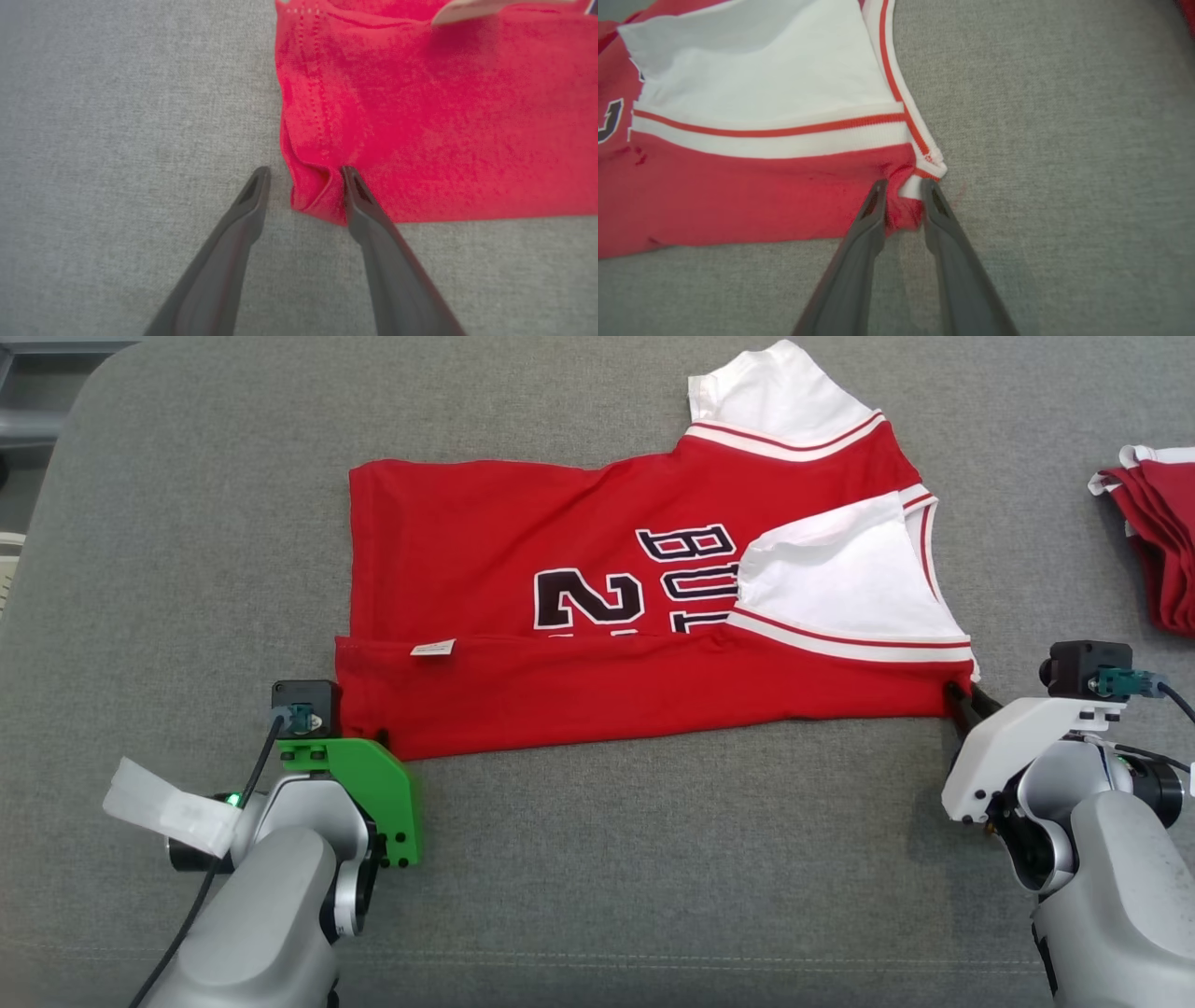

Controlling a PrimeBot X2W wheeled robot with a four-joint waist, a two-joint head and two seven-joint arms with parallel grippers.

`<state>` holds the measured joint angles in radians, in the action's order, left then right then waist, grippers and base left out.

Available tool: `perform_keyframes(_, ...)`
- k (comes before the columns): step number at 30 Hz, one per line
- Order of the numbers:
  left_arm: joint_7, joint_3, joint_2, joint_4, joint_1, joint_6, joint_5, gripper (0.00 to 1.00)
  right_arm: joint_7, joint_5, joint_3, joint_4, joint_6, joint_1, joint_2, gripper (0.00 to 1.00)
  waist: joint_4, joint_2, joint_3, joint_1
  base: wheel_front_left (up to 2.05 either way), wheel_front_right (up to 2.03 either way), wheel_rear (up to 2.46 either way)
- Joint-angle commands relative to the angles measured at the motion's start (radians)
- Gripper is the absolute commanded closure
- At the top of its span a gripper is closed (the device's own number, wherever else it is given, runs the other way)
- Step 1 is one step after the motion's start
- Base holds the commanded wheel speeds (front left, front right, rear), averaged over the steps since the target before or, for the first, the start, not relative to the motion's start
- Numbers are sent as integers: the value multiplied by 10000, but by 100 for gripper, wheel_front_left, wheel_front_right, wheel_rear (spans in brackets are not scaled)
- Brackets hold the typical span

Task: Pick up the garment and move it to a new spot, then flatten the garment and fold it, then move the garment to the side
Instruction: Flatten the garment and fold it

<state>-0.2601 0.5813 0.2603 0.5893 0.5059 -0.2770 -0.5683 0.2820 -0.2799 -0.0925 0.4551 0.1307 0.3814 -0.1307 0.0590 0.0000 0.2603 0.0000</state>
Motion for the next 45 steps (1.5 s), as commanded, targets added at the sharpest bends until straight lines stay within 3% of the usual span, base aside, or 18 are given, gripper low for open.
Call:
perform_keyframes(1, -63, 76, -48, 182, -53, 70, -57, 100, 65, 46, 20, 69, -2, 68, 20, 100, 6, 0, -2, 0, 0, 0, 0)
perform_keyframes(11, 170, -142, 3, 164, -535, 367, -533, 100, 461, -399, -50, -300, -3, -519, -226, 100, 80, 0, -443, 0, 0, 0, 0)
perform_keyframes(23, -348, -350, 601, -1345, -1539, 424, -1108, 100, 2189, -1348, -594, -3012, -9, -2622, -345, 100, 49, 0, -1090, 0, 0, 0, 0)
perform_keyframes(30, -912, -227, 1016, -2356, -2289, 150, -1217, 100, 3027, -1541, -1021, -4533, -9, -3900, 149, 100, -36, 0, -1233, 0, 0, 0, 0)
perform_keyframes(40, -1302, -102, 1453, -3376, -3136, -389, -1133, 100, 3482, -1582, -1237, -5293, -8, -5128, 628, 100, -108, 0, -1331, 0, 0, 0, 0)
perform_keyframes(41, -1334, -115, 1482, -3429, -3183, -454, -1134, 100, 3458, -1583, -1188, -5260, -8, -5163, 649, 86, -121, 0, -1349, 0, 0, 0, 0)
perform_keyframes(42, -1334, -113, 1505, -3471, -3259, -515, -1121, 56, 3418, -1669, -1147, -5215, -8, -5178, 663, 13, -129, 0, -1374, 0, 0, 0, 0)
perform_keyframes(43, -1334, -113, 1505, -3471, -3259, -515, -1121, 56, 3418, -1669, -1147, -5215, -8, -5178, 663, 13, -129, 0, -1374, 0, 0, 0, 0)
perform_keyframes(44, -1318, -124, 1518, -3496, -3358, -610, -1098, 0, 3395, -1731, -1118, -5147, -8, -5189, 674, 0, -135, 0, -1407, 0, 0, 0, 0)
perform_keyframes(45, -1277, -114, 1517, -3546, -3531, -737, -1072, 0, 3248, -1692, -1094, -5053, -6, -5180, 696, 0, -130, 0, -1491, 0, 0, 0, 0)
